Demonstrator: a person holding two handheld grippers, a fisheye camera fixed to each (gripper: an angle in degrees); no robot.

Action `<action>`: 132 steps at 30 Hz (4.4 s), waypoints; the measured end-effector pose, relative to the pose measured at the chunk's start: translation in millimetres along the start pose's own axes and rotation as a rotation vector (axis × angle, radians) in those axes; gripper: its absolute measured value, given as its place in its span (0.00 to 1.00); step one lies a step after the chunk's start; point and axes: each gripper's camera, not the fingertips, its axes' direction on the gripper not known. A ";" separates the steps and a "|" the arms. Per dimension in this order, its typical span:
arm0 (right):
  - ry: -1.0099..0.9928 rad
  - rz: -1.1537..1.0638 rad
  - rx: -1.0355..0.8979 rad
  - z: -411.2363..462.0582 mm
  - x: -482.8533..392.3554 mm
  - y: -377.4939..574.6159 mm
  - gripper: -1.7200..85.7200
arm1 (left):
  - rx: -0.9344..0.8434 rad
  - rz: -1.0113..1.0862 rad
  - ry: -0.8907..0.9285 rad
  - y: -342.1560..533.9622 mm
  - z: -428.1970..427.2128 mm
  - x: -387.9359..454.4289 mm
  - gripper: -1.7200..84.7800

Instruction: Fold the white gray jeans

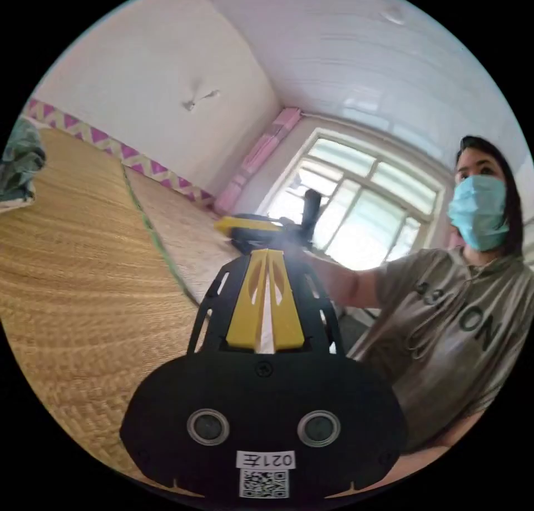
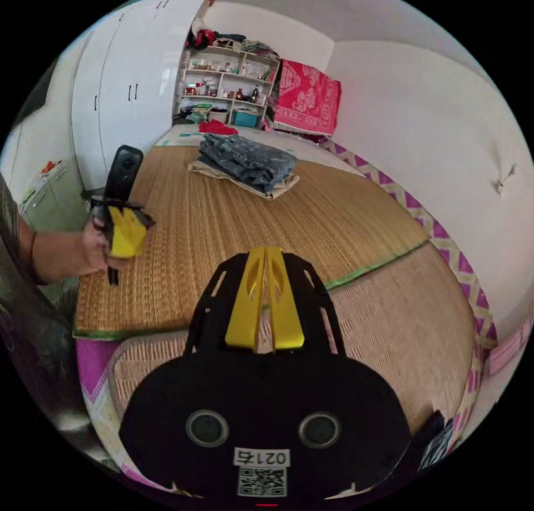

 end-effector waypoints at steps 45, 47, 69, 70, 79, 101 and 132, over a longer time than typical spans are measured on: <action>-0.089 0.271 0.139 -45.2 327.4 -486.8 0.08 | 0.322 0.133 0.357 -130.5 -154.5 18.6 0.01; -0.049 0.192 0.053 -77.3 299.3 -445.5 0.08 | 0.298 0.128 0.333 -135.8 -145.6 13.5 0.01; 0.061 0.121 -0.156 3.0 42.1 -87.5 0.14 | 0.110 0.086 -0.033 -105.2 -107.5 72.2 0.01; 0.005 0.200 -0.148 2.5 60.0 -75.8 0.13 | 0.112 0.076 -0.026 -105.2 -101.2 68.2 0.01; -0.205 0.755 0.272 -200.2 248.2 110.9 0.07 | 0.052 0.045 -0.103 -123.3 -38.6 42.8 0.01; 0.124 1.162 0.470 -455.9 143.8 671.1 0.01 | -0.564 0.053 -0.627 -213.3 326.0 -63.6 0.01; 0.094 0.807 0.176 -348.7 -158.8 534.4 0.01 | -1.108 0.473 -0.792 -147.5 548.2 -76.5 0.16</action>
